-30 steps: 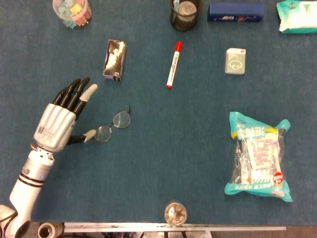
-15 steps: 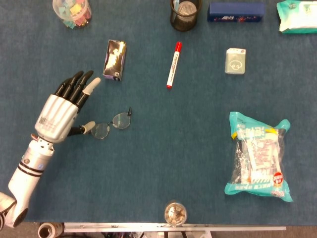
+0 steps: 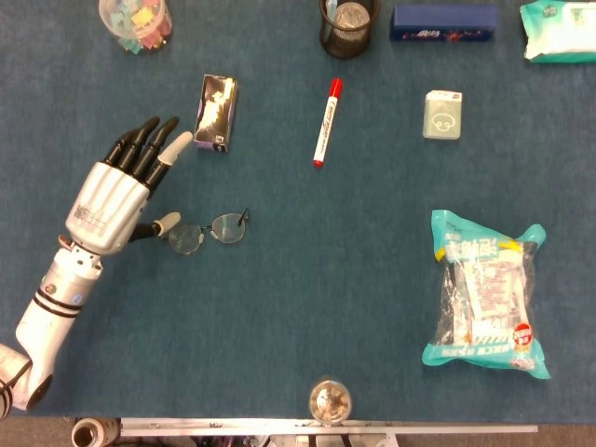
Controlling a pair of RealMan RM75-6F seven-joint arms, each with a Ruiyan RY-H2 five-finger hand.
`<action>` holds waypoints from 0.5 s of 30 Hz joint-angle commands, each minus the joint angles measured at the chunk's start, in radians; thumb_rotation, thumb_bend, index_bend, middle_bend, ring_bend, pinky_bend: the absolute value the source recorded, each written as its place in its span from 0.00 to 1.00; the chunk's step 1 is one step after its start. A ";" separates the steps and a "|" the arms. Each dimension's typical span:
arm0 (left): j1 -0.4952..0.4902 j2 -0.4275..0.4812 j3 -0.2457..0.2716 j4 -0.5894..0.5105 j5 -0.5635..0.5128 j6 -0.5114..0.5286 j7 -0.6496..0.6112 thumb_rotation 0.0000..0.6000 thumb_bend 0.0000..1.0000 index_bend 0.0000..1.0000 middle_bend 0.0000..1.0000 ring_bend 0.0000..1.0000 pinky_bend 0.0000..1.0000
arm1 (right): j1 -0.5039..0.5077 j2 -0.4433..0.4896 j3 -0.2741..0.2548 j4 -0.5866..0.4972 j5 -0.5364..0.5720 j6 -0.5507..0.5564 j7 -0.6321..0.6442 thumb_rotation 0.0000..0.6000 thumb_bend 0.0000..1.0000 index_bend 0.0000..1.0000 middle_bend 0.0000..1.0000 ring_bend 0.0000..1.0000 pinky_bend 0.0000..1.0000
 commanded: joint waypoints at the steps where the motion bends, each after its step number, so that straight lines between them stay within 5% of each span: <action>1: 0.013 0.017 0.010 -0.032 -0.003 0.009 0.012 1.00 0.02 0.00 0.00 0.00 0.17 | 0.001 -0.001 0.001 0.001 -0.001 0.000 0.002 1.00 0.37 0.31 0.32 0.26 0.36; 15: 0.101 0.191 0.057 -0.448 -0.013 0.036 0.243 1.00 0.02 0.00 0.00 0.00 0.17 | 0.010 -0.002 0.003 -0.001 -0.025 0.010 0.022 1.00 0.37 0.31 0.32 0.26 0.36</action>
